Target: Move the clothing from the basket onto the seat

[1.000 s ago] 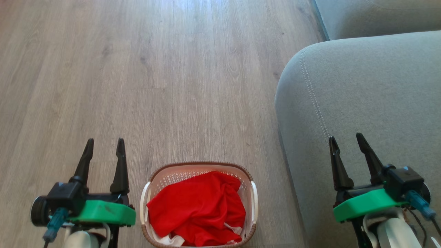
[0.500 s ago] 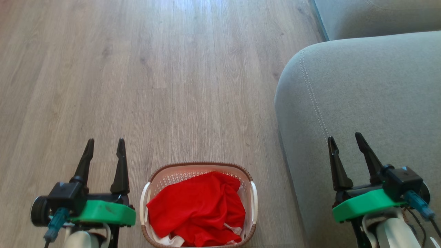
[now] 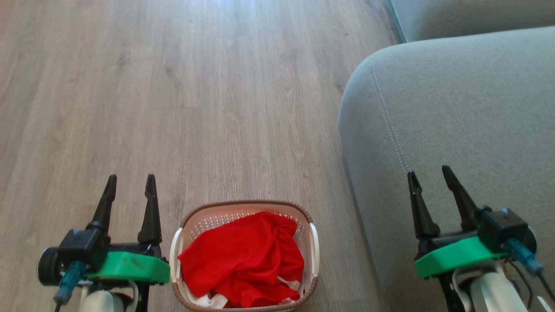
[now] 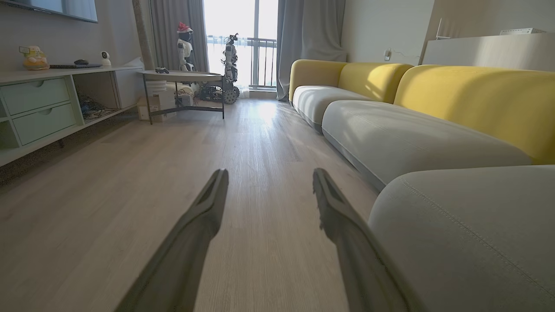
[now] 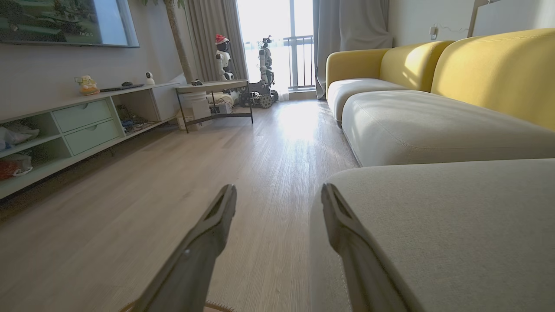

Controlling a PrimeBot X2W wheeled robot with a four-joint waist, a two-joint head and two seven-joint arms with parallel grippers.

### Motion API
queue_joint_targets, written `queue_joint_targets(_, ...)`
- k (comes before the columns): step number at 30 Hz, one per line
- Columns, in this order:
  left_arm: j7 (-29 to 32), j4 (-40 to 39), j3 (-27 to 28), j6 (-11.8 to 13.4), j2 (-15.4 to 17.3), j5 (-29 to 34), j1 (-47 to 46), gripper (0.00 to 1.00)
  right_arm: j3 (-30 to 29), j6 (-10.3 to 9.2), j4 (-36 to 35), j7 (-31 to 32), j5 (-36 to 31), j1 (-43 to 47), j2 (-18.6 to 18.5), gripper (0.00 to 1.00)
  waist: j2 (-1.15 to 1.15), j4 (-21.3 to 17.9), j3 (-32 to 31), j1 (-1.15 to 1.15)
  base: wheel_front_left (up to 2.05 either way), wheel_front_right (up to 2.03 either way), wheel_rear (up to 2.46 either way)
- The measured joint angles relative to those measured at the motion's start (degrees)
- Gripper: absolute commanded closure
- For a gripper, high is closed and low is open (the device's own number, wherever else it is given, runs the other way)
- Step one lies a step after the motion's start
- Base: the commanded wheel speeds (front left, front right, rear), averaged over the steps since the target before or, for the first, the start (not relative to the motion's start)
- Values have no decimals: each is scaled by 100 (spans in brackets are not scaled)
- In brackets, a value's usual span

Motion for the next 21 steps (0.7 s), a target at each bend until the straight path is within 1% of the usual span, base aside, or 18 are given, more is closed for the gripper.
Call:
queue_joint_targets(5,-1,59,2,0,0,0,-8,0,0,0,-77,0,24,-184,-2,0,0,-93,164,0,0,0,0)
queue_joint_targets(11,0,319,21,-1,0,0,-59,0,8,0,-144,0,40,-305,-2,0,0,-207,450,0,0,0,0)
queue_joint_targets(21,0,599,41,-60,8,-13,-580,0,157,0,-392,-1,55,-662,-7,0,0,-389,1088,0,0,0,0)
